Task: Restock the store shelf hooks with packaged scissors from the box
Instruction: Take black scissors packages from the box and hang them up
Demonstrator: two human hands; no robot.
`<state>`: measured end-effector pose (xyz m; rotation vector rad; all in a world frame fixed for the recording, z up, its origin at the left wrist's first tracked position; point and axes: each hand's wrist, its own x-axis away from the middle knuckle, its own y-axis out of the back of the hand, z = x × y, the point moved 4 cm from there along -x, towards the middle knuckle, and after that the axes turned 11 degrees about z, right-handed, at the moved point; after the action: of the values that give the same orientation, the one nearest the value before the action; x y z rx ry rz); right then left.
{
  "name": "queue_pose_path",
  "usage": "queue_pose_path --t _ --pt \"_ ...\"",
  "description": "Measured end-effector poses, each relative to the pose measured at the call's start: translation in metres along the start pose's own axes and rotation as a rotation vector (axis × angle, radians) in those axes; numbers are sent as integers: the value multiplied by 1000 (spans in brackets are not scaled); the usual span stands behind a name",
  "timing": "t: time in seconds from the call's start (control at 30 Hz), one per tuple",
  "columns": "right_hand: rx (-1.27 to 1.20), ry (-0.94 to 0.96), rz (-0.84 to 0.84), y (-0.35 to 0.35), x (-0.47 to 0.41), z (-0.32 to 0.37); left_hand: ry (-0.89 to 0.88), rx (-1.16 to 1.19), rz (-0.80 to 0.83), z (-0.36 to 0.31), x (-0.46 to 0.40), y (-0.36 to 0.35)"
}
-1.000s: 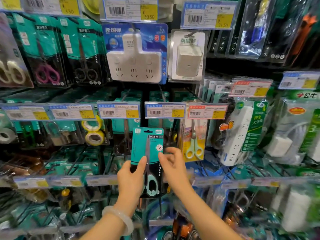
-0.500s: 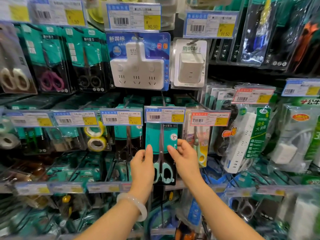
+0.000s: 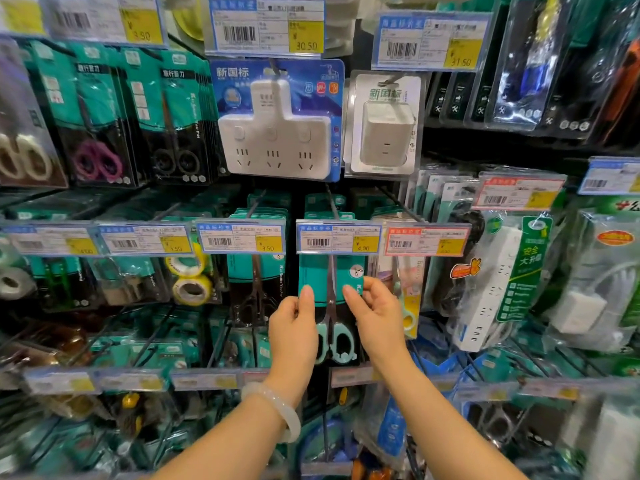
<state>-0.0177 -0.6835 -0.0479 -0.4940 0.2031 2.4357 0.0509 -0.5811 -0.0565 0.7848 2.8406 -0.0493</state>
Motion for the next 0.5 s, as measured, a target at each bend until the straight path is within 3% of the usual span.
queue_pose_path --t 0.27,0.5 --pt "26 -41 -74 1 -3 -8 15 0 -16 -1 -3 -3" --pt "212 -120 -84 -1 -29 -10 234 -33 111 9 -35 -6"
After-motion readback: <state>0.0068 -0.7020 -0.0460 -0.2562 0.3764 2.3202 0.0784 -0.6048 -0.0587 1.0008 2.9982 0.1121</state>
